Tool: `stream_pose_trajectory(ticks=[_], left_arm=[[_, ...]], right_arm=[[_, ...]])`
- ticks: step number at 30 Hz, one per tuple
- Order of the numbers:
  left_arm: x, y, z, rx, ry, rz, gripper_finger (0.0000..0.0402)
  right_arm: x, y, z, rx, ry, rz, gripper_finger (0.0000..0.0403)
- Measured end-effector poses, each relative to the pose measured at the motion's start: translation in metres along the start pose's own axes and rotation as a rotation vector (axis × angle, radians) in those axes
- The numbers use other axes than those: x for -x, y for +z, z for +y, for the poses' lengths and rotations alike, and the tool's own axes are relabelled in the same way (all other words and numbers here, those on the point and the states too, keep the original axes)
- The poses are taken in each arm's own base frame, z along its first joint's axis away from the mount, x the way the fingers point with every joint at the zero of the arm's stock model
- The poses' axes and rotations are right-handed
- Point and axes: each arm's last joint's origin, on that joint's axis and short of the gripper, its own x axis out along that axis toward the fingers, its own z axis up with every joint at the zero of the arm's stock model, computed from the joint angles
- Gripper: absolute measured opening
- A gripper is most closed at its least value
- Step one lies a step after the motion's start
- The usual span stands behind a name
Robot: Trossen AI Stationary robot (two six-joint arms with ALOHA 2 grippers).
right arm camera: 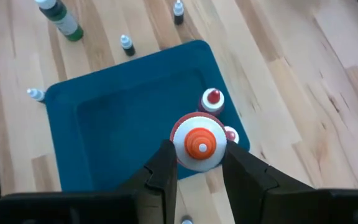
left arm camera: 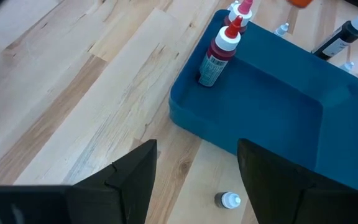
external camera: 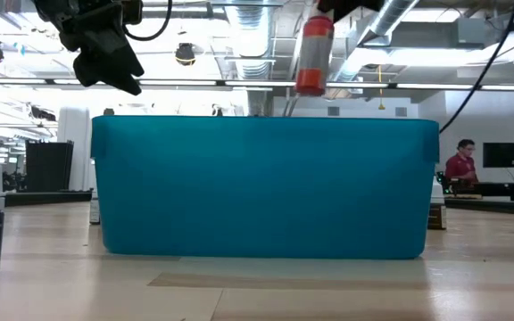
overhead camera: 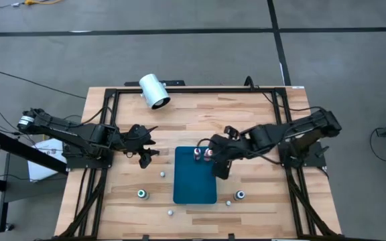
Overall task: Pick & Place food coloring
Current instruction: Put the big orange food coloring bottle into the blue container
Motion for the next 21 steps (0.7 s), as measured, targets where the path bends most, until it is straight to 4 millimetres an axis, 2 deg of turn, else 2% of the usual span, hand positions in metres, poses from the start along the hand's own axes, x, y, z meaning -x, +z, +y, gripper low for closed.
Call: stream_pose_trajectory(ticks=[10,14,21], left_arm=[[0.000,0.001,0.000,-0.002,-0.005,-0.007,0.0213],[0.000,0.001,-0.001,-0.001,-0.007,-0.007,0.0213],[0.000,0.001,-0.001,0.000,-0.010,-0.013,0.0213]], right_arm=[[-0.020,-0.001,0.006,-0.007,0.001,0.048,0.0099],[-0.029,-0.002,0.016,0.008,0.012,0.050,0.0099],[-0.059,-0.007,0.036,0.043,0.002,0.082,0.0099]])
